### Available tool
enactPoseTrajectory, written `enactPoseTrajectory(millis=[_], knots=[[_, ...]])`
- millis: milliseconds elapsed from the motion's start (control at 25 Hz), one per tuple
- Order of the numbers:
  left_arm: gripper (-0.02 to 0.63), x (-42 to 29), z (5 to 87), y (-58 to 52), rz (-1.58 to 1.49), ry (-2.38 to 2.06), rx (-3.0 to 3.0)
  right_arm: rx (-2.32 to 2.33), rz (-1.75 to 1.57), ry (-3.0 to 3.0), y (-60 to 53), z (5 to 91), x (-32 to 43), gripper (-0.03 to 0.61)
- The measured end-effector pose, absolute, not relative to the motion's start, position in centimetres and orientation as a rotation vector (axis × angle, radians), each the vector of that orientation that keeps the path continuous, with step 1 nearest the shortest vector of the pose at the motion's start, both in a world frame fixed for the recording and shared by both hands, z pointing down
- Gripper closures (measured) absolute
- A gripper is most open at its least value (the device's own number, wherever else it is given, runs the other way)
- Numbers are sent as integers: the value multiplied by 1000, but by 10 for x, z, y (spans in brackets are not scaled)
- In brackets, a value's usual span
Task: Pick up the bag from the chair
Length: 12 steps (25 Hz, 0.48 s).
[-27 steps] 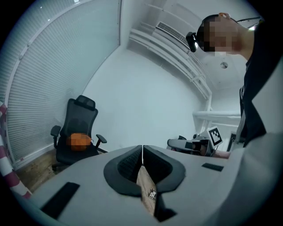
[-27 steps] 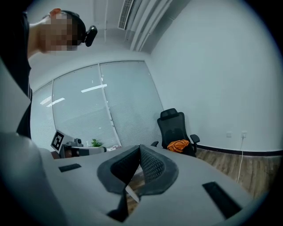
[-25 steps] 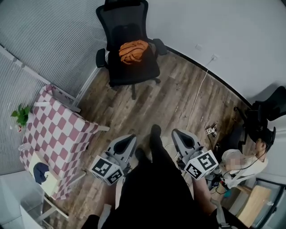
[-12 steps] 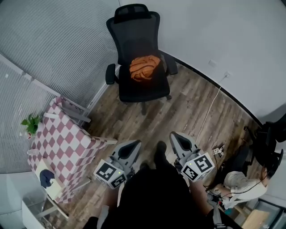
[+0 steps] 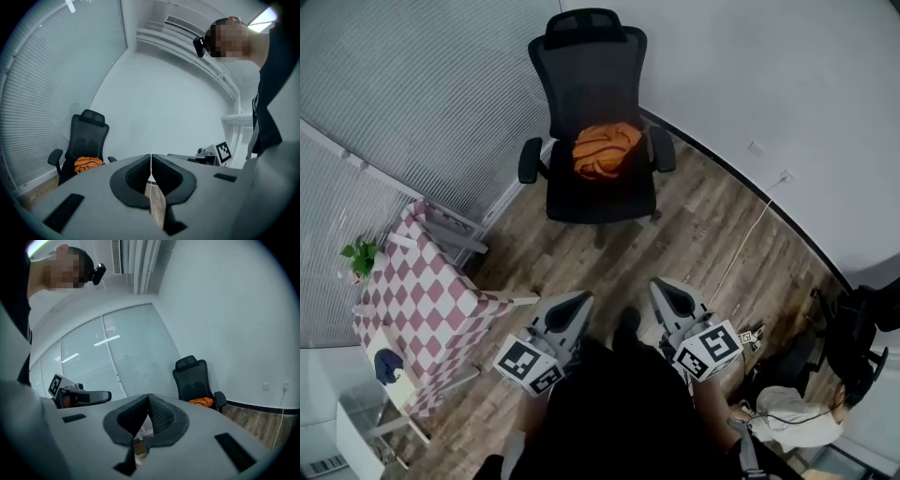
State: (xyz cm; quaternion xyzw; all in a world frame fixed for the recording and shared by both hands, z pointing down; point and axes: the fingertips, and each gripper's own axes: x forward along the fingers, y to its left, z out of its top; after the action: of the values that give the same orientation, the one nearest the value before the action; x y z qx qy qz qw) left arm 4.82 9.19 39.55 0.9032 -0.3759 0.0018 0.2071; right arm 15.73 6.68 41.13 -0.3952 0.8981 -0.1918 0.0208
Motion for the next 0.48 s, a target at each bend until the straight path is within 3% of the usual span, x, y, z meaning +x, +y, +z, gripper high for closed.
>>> enactPoseTrajectory(millis=[480], knots=[[580, 33, 411, 45, 19, -1084, 2453, -1225, -680, 2794, 26, 428, 153, 558]])
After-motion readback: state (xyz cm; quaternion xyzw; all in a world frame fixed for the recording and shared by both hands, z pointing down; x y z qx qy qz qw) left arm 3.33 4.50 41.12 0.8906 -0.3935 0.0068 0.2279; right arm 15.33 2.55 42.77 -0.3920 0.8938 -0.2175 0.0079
